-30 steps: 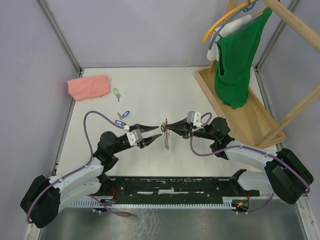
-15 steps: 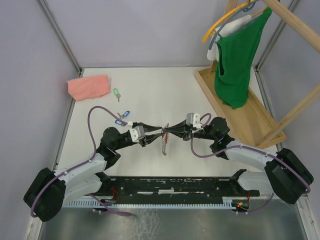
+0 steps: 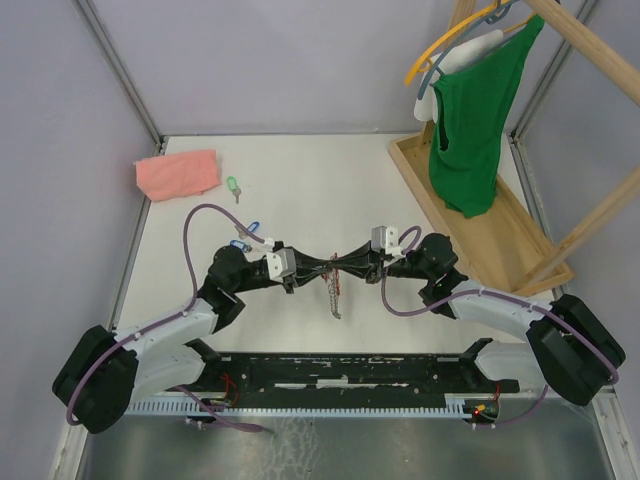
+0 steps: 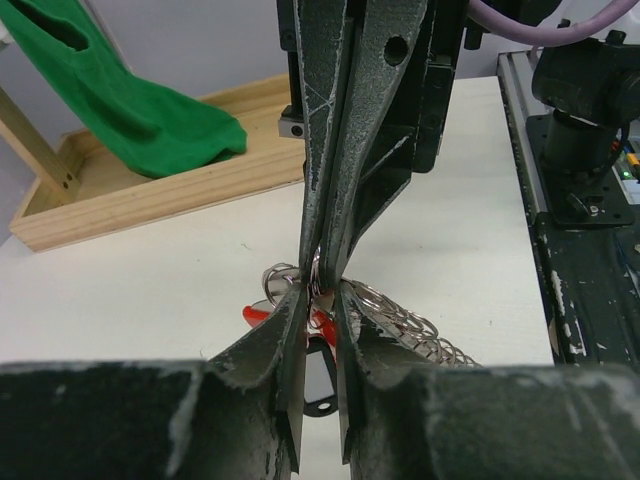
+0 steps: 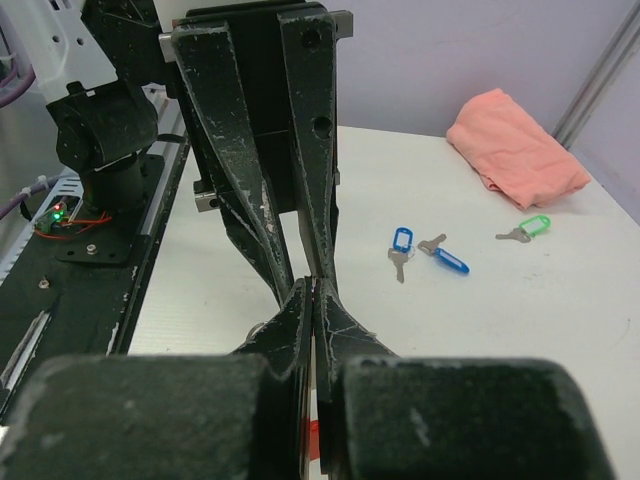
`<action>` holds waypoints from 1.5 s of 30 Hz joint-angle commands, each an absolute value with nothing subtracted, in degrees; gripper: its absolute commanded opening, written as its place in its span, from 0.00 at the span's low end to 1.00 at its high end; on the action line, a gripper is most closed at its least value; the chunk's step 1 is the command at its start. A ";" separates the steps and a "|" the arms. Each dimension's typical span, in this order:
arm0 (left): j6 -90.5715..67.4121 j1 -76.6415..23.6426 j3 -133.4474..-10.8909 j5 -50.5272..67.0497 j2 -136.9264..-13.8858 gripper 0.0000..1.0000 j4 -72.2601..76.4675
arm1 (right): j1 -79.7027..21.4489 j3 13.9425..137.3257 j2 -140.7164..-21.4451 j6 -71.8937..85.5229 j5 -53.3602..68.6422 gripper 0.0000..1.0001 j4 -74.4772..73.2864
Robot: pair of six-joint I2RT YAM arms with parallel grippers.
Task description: Put the keys on the keyring
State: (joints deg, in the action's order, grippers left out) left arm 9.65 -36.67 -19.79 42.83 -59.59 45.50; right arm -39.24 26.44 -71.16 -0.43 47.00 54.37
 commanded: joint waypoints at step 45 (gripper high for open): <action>25.82 -39.99 -36.71 43.89 -59.70 0.03 5.93 | -40.47 48.48 -70.91 -31.30 52.94 0.27 -2.16</action>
